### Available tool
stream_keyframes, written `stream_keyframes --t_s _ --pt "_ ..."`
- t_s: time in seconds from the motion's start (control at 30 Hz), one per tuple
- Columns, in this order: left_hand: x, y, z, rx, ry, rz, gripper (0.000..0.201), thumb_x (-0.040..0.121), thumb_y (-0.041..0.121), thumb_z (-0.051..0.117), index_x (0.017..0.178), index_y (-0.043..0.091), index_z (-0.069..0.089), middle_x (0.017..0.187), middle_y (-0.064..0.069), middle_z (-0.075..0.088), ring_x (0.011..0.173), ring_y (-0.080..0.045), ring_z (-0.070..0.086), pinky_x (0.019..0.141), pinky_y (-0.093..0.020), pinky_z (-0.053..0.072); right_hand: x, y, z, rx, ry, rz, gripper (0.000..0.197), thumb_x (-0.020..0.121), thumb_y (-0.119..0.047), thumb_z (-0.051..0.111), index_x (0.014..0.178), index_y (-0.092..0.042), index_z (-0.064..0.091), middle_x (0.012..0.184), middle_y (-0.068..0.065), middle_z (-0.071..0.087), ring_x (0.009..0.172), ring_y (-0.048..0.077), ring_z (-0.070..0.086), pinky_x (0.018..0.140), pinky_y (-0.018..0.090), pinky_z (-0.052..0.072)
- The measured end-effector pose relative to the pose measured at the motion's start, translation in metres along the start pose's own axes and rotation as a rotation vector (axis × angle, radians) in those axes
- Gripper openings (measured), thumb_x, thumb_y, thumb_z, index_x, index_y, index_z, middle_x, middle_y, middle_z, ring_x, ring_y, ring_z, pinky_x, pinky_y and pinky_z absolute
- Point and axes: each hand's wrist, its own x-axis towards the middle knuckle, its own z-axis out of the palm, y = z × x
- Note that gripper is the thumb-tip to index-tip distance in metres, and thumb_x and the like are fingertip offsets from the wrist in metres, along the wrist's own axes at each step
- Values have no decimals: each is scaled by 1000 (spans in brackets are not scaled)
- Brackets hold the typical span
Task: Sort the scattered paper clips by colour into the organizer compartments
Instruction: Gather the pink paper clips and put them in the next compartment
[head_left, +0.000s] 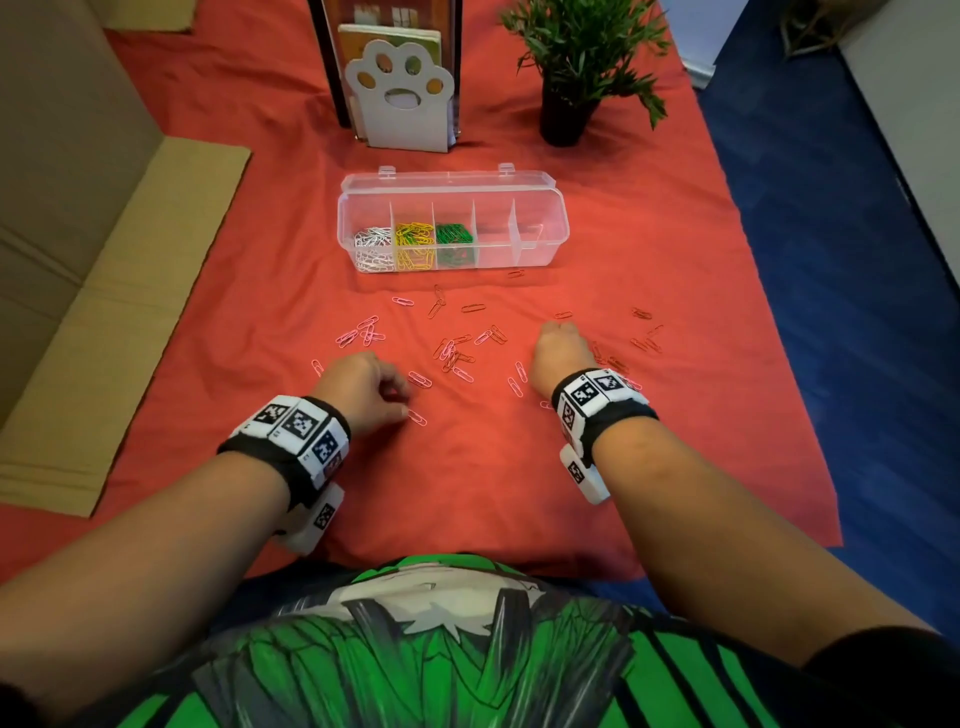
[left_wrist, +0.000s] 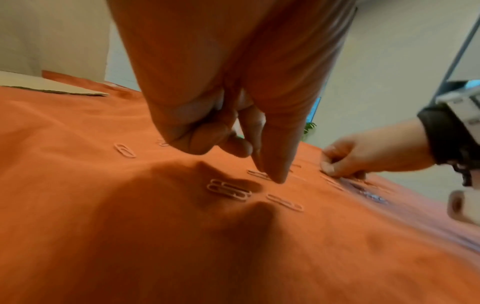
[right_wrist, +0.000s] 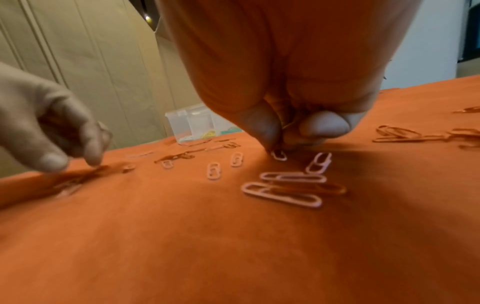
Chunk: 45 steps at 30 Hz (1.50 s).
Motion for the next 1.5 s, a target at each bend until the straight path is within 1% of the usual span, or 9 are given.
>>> stream_keyframes --t_s 0.23,0.43,0.6,0.8,0.97,1.07,1.23,1.4,1.5 --pt "-3 -9 10 124 100 -4 34 65 6 73 98 14 68 98 -9 58 90 -26 61 81 -27 46 -9 1 12 -17 20 41 60 85 -40 59 127 0 42 128 21 45 120 37 45 101 39 39" --pt "-3 -10 11 199 67 4 19 74 11 69 92 14 66 95 -7 67 93 -25 62 80 -28 47 -20 -15 25 -109 3 -113 37 86 -3 44 123 2 42 125 21 45 116 37 47 98 43 42" --pt "-5 -6 9 165 41 -51 7 82 14 60 88 12 64 96 -11 67 94 -29 61 82 -32 46 -13 -12 16 34 -72 -111 28 90 -10 46 116 -1 49 119 20 53 112 35 52 94 37 43" --pt "1 0 -4 -409 -6 -208 11 90 9 54 82 17 53 69 2 53 61 -14 49 56 -19 39 -8 0 -6 949 -197 50 25 91 -4 45 75 -22 51 64 -2 49 54 12 41 45 20 31" --pt "1 10 -17 -1167 -59 -397 27 94 6 37 71 15 49 65 -3 41 52 -11 44 39 -14 41 -13 -1 -15 1609 -338 205 25 90 -2 34 79 -8 56 68 5 47 56 14 46 44 20 41" --pt "-1 9 -23 -1305 -63 -459 25 87 7 35 69 12 51 66 -3 46 51 -13 46 44 -17 47 -14 -10 -10 1521 -377 267 24 87 -9 37 69 -9 53 65 4 45 49 13 42 41 19 37" --pt "-1 6 -14 -1046 2 -508 24 84 11 39 62 13 49 52 0 41 39 -10 39 41 -15 40 -13 -37 7 839 -372 85 18 83 -16 53 66 -20 50 60 -3 46 45 13 37 43 19 30" --pt "-5 -9 -2 -172 145 -261 24 85 36 60 78 13 65 73 -5 62 72 -21 57 68 -28 41 -12 -53 11 736 -342 9 29 94 -22 37 70 -19 53 63 -3 48 51 11 42 45 21 34" --pt "-8 -13 6 44 152 -151 20 77 33 69 80 14 65 80 -6 66 80 -23 60 68 -26 39 -8 -57 1 500 -350 -33 29 97 -10 33 109 -3 59 107 11 64 96 26 61 70 20 46"
